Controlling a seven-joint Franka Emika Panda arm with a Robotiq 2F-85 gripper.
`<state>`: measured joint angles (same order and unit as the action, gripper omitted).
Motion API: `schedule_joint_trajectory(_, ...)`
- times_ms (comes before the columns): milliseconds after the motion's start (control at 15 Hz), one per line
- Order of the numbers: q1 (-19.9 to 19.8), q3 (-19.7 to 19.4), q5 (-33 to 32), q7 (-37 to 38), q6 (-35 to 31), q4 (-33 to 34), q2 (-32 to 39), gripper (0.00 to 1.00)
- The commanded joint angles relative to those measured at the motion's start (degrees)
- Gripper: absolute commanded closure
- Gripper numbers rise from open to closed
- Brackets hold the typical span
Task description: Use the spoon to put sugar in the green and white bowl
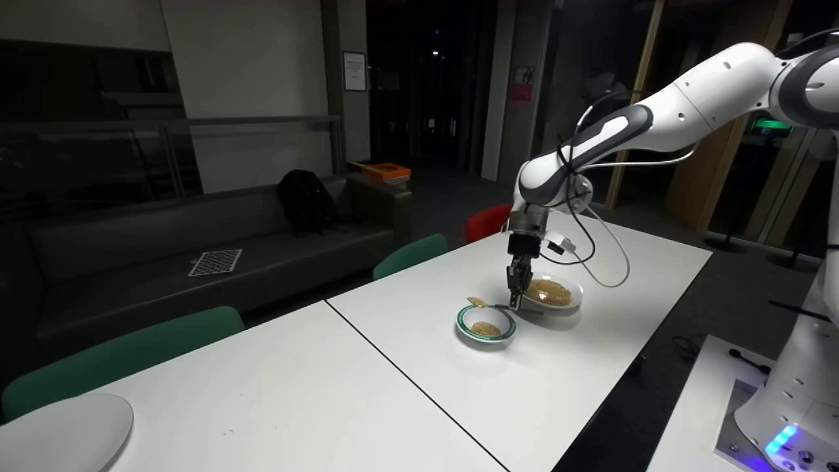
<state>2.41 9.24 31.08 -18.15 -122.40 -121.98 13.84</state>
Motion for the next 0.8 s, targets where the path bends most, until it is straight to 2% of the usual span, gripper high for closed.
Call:
schedule_joint_trajectory(0, -1.5, -0.1, 3.0, -3.7, 2.8, -1.8, -3.3, 0.97)
schedule_joint_trajectory(733, -2.0, -1.4, 6.7, -8.4, 3.9, -3.4, -5.6, 0.97)
